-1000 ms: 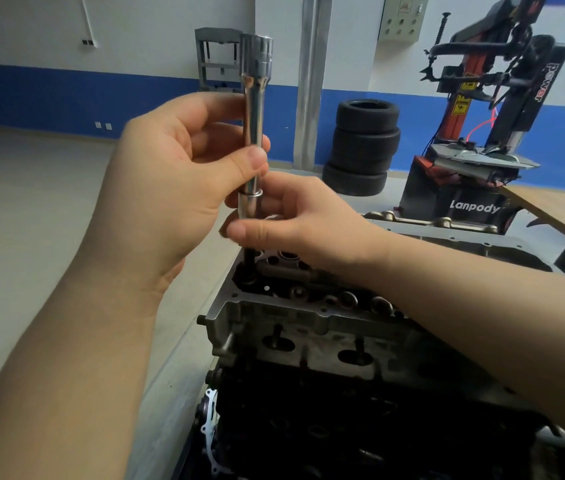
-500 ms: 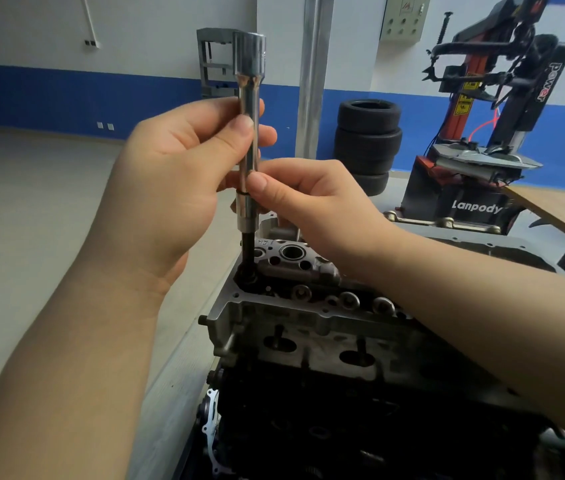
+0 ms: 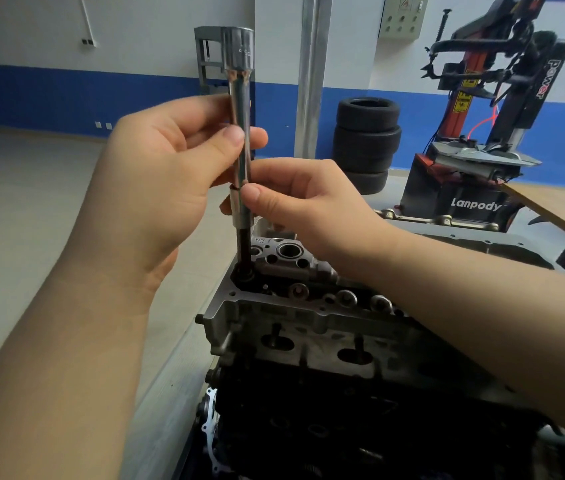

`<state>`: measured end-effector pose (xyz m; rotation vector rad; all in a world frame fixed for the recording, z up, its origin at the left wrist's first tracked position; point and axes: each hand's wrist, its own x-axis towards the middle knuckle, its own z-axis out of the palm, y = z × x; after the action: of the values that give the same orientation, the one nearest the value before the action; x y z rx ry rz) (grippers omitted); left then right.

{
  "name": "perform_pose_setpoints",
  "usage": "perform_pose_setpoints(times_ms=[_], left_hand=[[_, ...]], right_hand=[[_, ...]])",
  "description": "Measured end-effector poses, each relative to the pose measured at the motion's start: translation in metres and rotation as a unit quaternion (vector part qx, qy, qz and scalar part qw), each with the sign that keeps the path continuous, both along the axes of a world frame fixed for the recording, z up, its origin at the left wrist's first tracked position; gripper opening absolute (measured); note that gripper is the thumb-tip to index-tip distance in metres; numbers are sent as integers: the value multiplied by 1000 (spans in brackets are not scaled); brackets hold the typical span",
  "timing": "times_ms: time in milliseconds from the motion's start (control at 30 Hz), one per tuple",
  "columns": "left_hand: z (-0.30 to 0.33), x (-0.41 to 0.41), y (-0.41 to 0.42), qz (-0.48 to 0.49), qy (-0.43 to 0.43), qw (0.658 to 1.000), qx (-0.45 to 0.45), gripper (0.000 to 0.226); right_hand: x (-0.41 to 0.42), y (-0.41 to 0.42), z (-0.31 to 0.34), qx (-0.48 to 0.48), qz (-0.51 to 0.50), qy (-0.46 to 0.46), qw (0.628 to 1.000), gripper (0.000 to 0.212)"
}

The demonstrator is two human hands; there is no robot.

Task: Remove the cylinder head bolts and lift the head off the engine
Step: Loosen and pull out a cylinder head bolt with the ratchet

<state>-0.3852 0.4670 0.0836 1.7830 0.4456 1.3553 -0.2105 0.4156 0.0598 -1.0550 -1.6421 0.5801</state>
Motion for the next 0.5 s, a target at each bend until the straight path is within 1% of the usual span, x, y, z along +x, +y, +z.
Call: perform_pose_setpoints(times_ms=[33,167,233,300,400,433,500], left_hand=[[0,0,0,10,4,1000,11,25],[-3,1,-1,67,3,997,40,26],[-1,1,-2,71,6,997,40,25],[0,2,-2,43,5,999,27,21],[-1,1,-1,8,17,1000,13,26],[-2,1,-1,10,26,999,22,28],[-2,0,0,19,33,998,39,29]], right_hand=[[-1,0,1,-8,-3,-3,1000,26],[-5,1,1,-9,-54,-62,997,26],[-5,0,1,-4,-57,-77,995,22],[-4,-2,2,1,-52,-72,996,24],[-4,-3,3,-27,-18,-37,999,48],[-4,-3,3,-41,-7,-29,999,51],[-5,-3,2,-59,-1,-24,998,47]])
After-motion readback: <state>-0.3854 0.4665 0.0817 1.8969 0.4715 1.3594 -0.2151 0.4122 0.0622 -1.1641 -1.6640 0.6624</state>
